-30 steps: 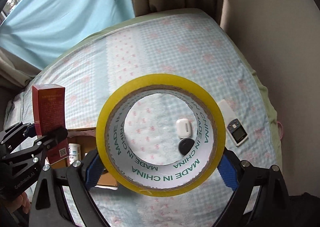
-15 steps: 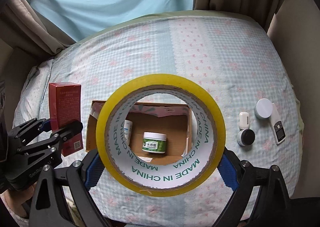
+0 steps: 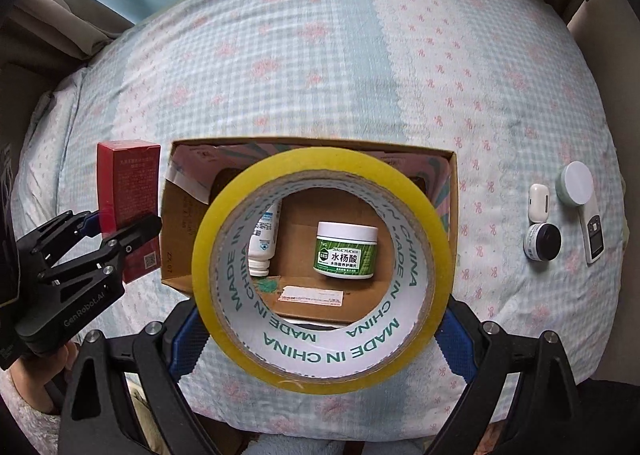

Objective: Organize rigid objects
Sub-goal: 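Carry the red box and tape roll into the box and release both, then withdraw both tools from the box toward the remaining small items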

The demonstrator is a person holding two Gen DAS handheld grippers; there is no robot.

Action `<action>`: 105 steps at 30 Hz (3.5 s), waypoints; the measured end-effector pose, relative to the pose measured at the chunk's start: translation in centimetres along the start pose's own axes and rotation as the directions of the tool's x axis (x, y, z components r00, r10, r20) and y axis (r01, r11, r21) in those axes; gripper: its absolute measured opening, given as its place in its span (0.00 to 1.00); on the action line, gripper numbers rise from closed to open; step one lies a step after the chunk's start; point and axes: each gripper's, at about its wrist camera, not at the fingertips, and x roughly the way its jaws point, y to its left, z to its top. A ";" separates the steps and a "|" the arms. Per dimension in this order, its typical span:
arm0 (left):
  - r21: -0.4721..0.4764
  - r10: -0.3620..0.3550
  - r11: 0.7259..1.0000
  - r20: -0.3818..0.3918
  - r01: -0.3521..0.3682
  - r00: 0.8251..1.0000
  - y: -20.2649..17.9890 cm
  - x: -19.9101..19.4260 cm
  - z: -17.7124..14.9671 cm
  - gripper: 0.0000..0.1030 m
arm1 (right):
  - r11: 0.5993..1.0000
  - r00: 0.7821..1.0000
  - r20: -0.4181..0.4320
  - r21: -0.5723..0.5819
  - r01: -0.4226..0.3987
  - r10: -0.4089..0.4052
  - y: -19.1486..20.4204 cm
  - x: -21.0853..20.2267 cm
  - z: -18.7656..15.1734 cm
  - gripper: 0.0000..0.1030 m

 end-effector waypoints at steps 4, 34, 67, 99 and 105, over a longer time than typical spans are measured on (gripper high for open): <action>-0.004 -0.013 1.000 -0.051 0.013 0.999 0.4 2.7 -0.5 0.37 | 1.000 0.996 -0.091 -0.003 0.001 -0.001 -0.5 3.3 0.7 0.91; 0.167 0.002 0.986 -0.155 0.024 0.988 -3.3 8.4 2.2 1.00 | 0.986 0.966 -0.258 -0.165 -0.039 -0.005 -2.4 10.0 3.9 1.00; 0.032 0.085 0.996 0.086 -0.088 0.993 -7.1 -8.9 -3.6 1.00 | 1.000 0.995 0.103 -0.019 -0.001 0.003 -1.7 -6.1 -1.8 1.00; -0.152 0.031 0.988 0.244 0.007 0.969 -36.7 -9.9 -3.4 1.00 | 0.976 0.880 0.424 0.071 0.205 -0.216 -33.4 -20.5 -13.5 1.00; -0.138 0.015 0.990 0.228 0.017 0.974 -40.5 -5.0 -1.7 1.00 | 0.969 0.853 0.482 -0.034 0.244 -0.198 -36.4 -18.0 -11.5 1.00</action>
